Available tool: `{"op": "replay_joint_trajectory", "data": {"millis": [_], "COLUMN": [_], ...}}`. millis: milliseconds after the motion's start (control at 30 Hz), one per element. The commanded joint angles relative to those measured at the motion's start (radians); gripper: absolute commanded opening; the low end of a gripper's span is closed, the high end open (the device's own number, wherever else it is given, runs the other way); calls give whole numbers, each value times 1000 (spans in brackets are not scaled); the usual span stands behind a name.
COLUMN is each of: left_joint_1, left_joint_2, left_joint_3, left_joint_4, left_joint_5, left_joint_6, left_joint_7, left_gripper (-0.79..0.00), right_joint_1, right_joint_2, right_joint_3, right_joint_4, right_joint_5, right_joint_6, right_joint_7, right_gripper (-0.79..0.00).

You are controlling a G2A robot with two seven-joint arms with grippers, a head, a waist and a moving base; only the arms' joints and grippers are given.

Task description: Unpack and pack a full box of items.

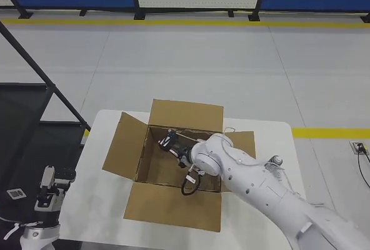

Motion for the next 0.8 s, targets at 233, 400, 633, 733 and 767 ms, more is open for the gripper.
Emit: {"op": "replay_joint_trajectory", "data": {"millis": [233,400,633,733,767], "left_joint_1": [14,15,16,13,12], "left_joint_2": [-2,-2,-2,-3,-3], "left_joint_3": [12,15,18,21,21], "left_joint_4": [-11,-13,-14,-16,-16], "left_joint_5": [17,23,29,35,37], "left_joint_6": [-5,-4,-1,0,0], "left_joint_7": [11,15,23,25,27], "left_gripper": [0,0,0,0,0], "right_joint_1": [42,55,70,74,75], "right_joint_2": [-131,-185,-239,-256,-261], "right_joint_3": [-59,-70,-76,-77,-76], "right_joint_4": [326,444,547,578,587], "right_joint_5": [63,73,68,63,62], "right_joint_6": [-86,-122,-146,-159,-164], "right_joint_7": [-50,-75,-95,-99,-100], "right_gripper": [-785,-785,-579,-502,-480]}}
